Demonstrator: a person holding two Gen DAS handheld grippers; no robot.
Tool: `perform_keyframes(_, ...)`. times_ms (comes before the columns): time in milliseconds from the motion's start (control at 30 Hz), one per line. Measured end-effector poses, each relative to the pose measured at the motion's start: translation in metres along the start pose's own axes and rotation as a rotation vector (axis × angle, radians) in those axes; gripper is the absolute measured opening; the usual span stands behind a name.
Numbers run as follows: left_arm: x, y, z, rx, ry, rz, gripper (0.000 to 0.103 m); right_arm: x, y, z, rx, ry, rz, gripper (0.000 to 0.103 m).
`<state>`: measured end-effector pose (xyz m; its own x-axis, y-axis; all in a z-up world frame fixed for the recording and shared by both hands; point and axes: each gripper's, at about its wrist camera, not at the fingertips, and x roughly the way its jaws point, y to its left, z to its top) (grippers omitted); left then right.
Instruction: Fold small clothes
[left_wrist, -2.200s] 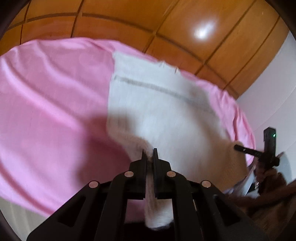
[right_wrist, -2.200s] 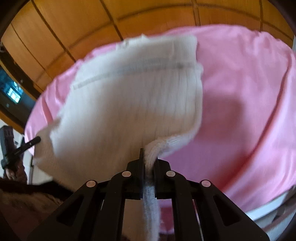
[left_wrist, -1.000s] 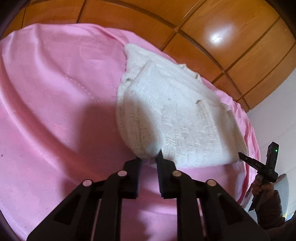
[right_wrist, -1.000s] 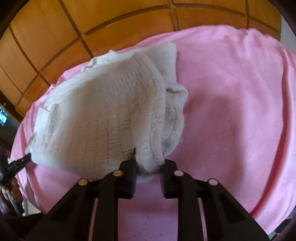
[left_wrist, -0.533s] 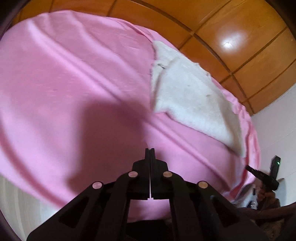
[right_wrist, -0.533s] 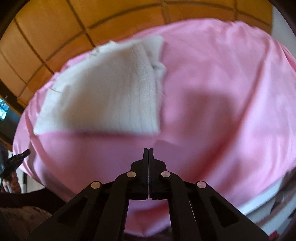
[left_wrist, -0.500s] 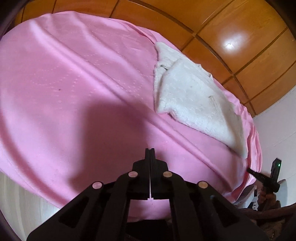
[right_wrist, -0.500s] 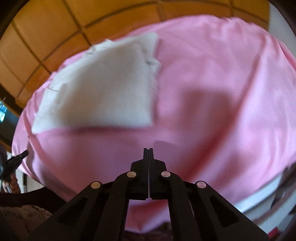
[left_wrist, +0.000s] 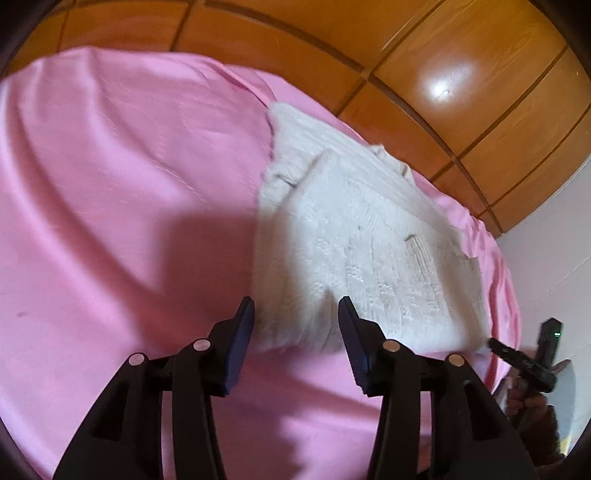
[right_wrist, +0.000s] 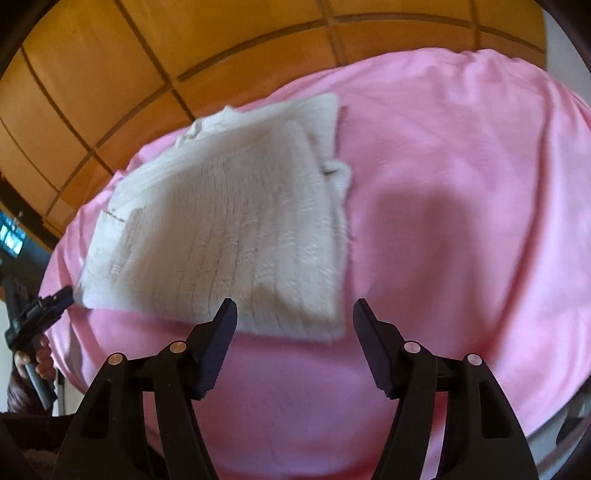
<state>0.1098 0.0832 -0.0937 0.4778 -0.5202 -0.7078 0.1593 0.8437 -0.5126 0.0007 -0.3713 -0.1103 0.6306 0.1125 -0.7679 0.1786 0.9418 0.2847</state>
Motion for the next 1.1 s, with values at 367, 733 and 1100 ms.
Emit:
perform_keyframes(367, -0.038, -0.008, -0.017, 0.045, -0.032, -0.056, 0.006, -0.04, 0.016, 0.001, -0.088, -0.025, 0.02, 0.009)
perform_keyframes(733, -0.072, 0.01, -0.1, -0.048, 0.094, -0.054, 0.009, -0.057, -0.007, -0.059, -0.079, 0.139, 0.028, 0.009)
perform_keyframes(1100, -0.066, -0.009, -0.038, 0.068, -0.024, -0.032, 0.041, -0.056, -0.001, -0.005, -0.103, -0.023, -0.039, 0.049)
